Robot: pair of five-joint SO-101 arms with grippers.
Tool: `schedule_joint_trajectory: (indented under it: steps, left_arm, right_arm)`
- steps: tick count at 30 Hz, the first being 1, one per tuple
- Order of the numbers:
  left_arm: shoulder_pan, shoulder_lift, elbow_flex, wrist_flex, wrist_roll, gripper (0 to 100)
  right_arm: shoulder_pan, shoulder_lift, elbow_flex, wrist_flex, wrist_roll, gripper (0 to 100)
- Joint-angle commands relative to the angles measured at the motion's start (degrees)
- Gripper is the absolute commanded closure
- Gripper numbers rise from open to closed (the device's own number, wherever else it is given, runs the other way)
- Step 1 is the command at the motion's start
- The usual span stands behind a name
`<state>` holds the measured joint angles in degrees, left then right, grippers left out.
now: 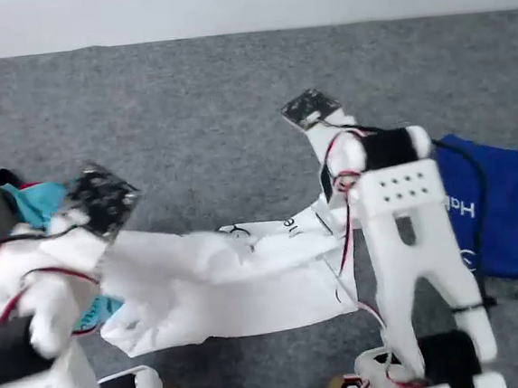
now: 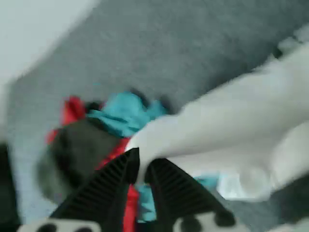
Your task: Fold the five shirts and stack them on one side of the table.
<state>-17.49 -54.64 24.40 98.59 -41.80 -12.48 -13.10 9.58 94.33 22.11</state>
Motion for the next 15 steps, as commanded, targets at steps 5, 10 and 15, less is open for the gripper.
schedule_joint_trajectory:
  steps: [5, 10, 15]
  left_arm:
    - [0.62, -0.35, 14.2, -12.48, -0.88, 99]
    - [0.53, -0.35, 16.48, -13.89, -0.88, 99]
    - [0.53, -0.44, 16.66, -13.71, -0.88, 99]
  right_arm:
    - [-0.4, 16.04, -4.04, -9.01, 0.35, 99.0]
    - [0.75, 30.11, -17.49, -2.51, 0.18, 86.1]
    - [6.11, 39.16, -38.24, 9.01, -1.32, 75.8]
